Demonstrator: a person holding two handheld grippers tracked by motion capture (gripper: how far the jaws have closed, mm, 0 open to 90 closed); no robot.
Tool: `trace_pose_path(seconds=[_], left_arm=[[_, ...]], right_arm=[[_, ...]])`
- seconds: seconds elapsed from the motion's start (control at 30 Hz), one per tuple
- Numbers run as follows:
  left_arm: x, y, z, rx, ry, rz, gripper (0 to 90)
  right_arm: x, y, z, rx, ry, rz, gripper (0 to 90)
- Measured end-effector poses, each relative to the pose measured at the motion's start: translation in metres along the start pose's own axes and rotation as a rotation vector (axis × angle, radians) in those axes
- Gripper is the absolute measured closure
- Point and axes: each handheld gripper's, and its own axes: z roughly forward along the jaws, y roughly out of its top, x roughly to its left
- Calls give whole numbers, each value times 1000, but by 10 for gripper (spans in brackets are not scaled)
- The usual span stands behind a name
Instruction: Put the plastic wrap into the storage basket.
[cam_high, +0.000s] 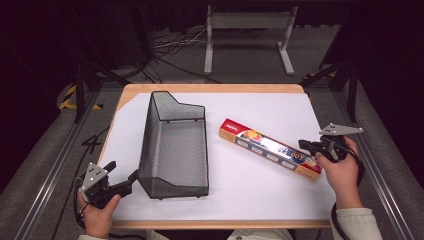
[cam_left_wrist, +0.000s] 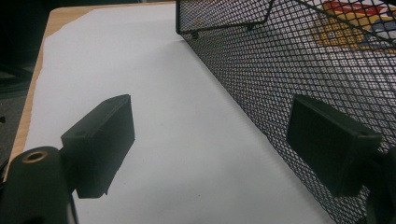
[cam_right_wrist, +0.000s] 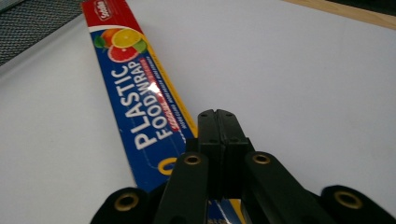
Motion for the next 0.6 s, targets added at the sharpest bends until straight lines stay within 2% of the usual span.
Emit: trace_pose_path(seconds=[0.17,0.23,0.3,0.47,0.6], left_arm=[[0,0,0,2,0,1,161],[0,0,0,2,1,0,161],[0,0,1,2,1,-2,161],[0,0,1,2,1,0,161],[0,0,1,1,3,-4,161]], right_arm=[[-21,-16,2,8,-21,53,900],[-24,-17,1,5,-26,55,900],[-30,-21,0,5,-25,77,900],[-41,-33,1,29,-51,91,900],[-48,-43,1,40,-57,121,900]])
